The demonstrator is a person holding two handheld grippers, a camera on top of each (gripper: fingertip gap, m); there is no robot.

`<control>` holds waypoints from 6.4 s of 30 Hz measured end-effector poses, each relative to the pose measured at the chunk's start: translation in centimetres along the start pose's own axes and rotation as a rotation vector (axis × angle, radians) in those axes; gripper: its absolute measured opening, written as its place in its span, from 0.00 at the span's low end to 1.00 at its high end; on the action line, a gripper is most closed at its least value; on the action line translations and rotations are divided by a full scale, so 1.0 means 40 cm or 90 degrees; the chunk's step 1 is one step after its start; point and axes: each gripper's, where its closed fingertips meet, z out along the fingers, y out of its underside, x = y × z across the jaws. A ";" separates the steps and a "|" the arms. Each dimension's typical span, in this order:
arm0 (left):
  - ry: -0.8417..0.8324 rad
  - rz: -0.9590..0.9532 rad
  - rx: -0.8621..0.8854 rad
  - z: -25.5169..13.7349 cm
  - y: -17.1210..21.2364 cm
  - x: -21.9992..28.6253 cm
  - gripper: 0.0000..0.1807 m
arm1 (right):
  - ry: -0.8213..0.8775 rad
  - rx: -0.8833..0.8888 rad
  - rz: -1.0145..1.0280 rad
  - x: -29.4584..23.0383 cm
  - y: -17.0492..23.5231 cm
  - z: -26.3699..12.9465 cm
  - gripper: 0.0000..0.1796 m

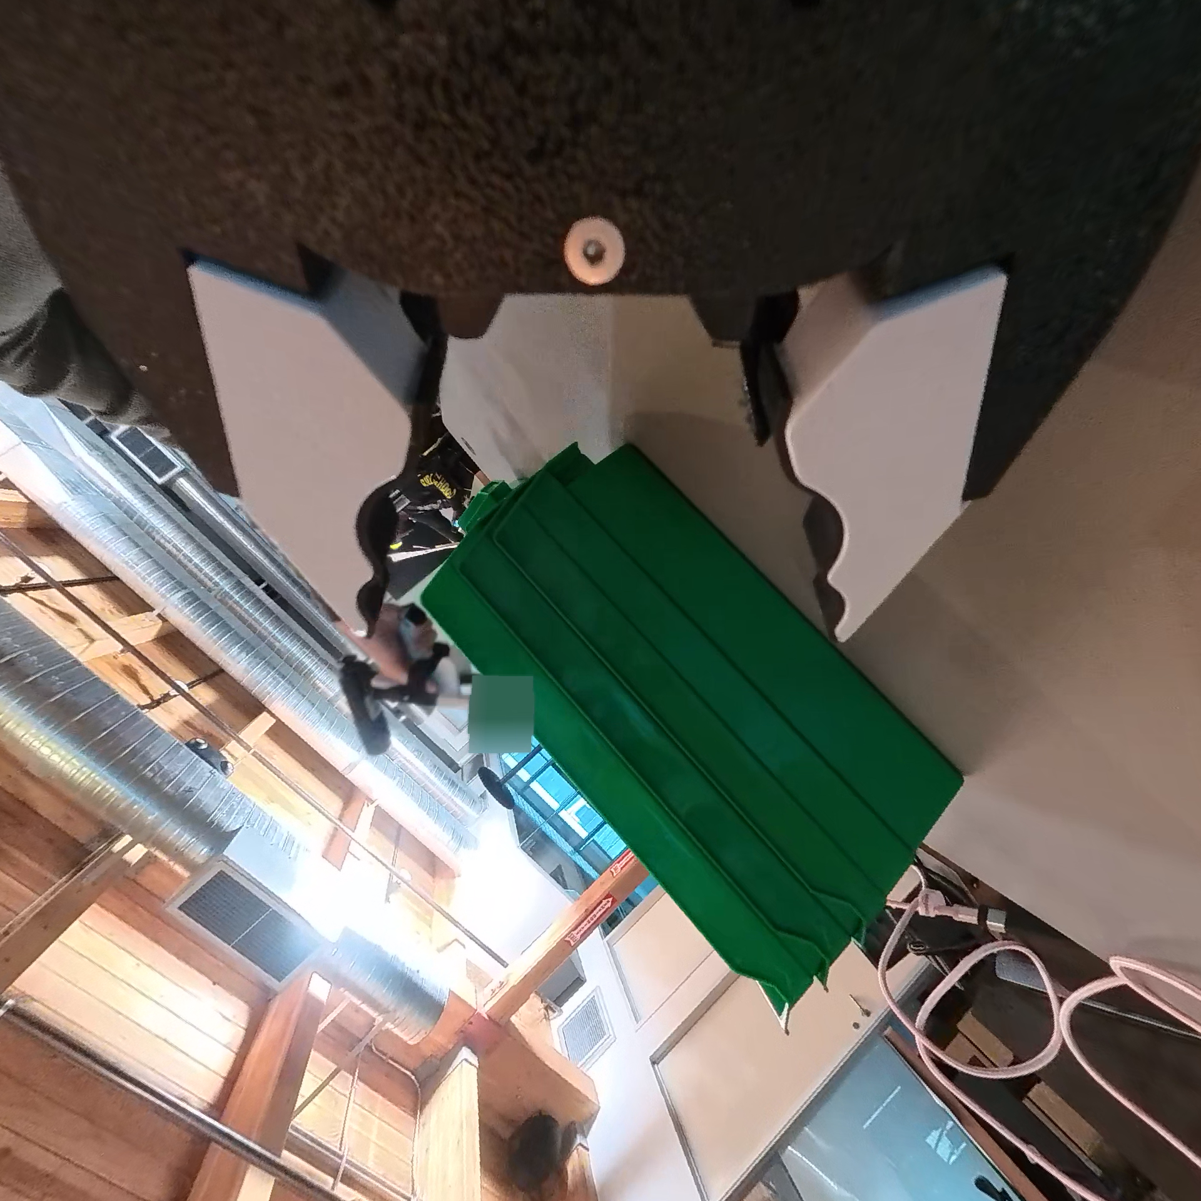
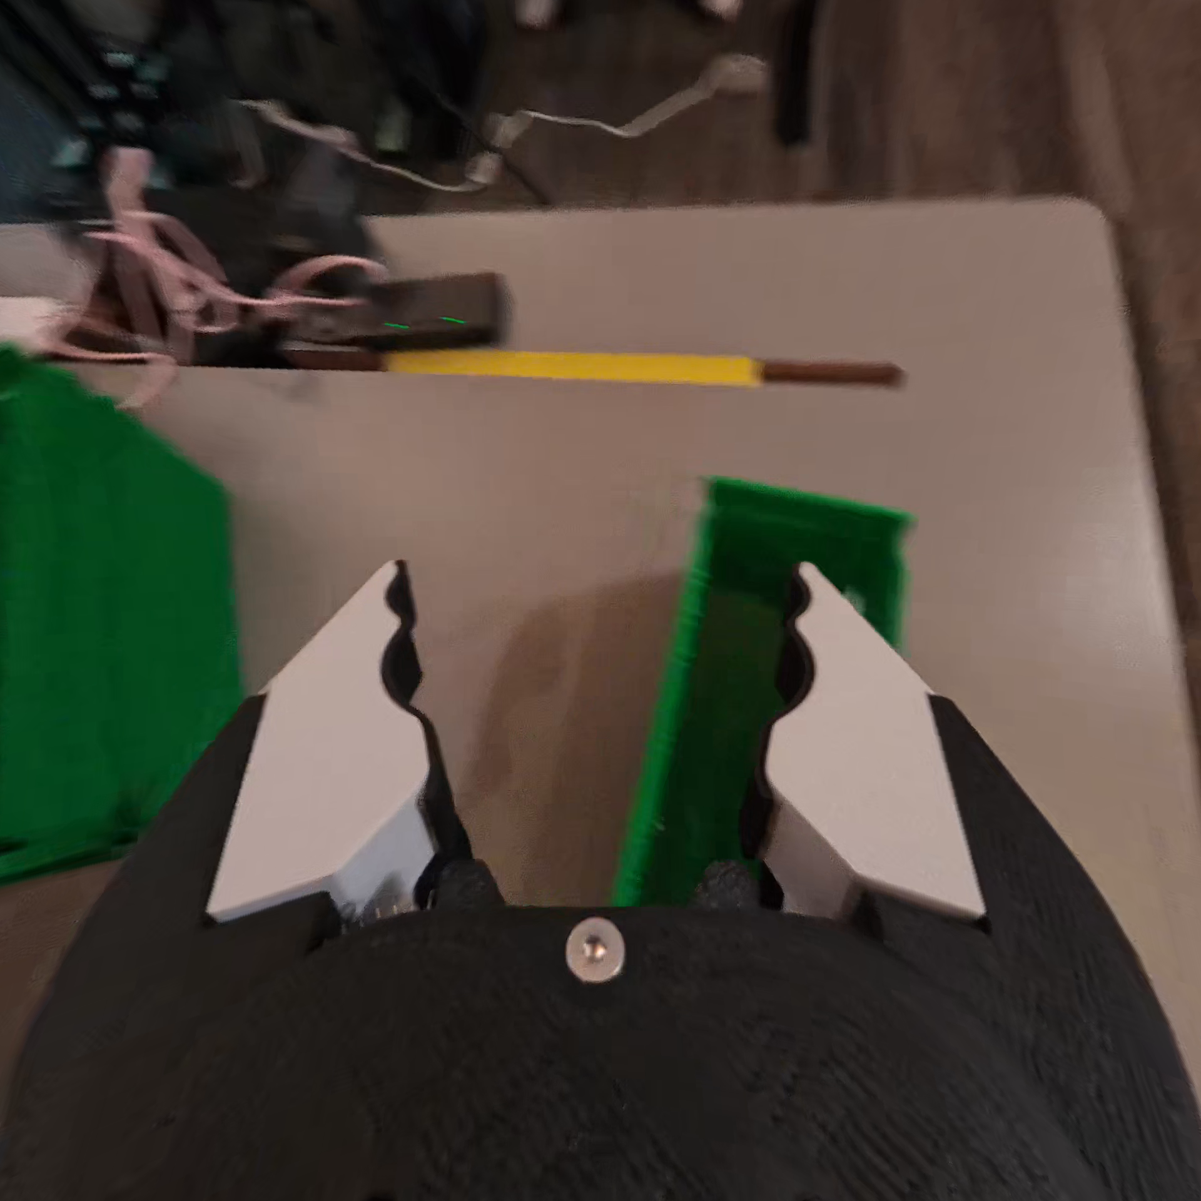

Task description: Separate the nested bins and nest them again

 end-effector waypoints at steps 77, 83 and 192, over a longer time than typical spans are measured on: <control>0.024 -0.028 0.019 -0.005 -0.011 0.011 0.70 | 0.014 -0.428 -0.206 -0.500 0.021 0.066 0.59; 0.023 -0.028 0.019 -0.004 -0.011 0.010 0.70 | 0.082 -0.513 -0.101 -0.290 0.192 0.153 0.60; -0.020 0.015 0.018 0.002 -0.013 -0.004 0.72 | -0.013 0.348 -0.220 -0.632 0.220 0.034 0.66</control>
